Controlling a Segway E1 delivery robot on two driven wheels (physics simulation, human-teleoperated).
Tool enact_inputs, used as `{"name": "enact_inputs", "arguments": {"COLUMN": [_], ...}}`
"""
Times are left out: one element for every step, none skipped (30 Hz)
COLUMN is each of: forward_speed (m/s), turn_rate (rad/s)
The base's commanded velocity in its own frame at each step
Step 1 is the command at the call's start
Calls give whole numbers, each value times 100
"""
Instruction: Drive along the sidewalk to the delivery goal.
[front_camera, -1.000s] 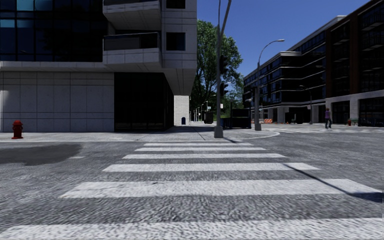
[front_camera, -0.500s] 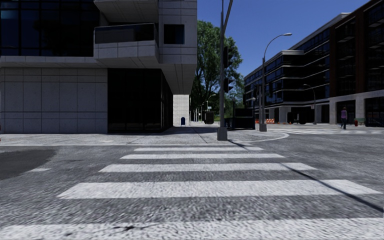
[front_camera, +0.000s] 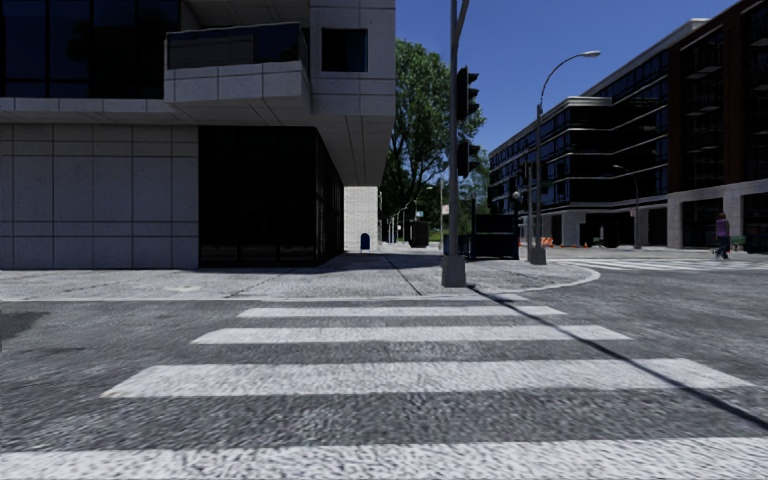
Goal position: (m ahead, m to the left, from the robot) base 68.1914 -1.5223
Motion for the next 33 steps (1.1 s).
{"name": "enact_inputs", "arguments": {"forward_speed": [200,200,200,200,200,200,200,200,200,200,200,200,200,200,200,200,200,200,200,200,200,200,200,200,200,200,200,200,200,200,200,200,200], "turn_rate": [0,0,0,0,0,0,0,0,0,0,0,0,0,0,0,0,0,0,0,0,0,0,0,0,0,0,0,0,0,0,0,0,0]}}
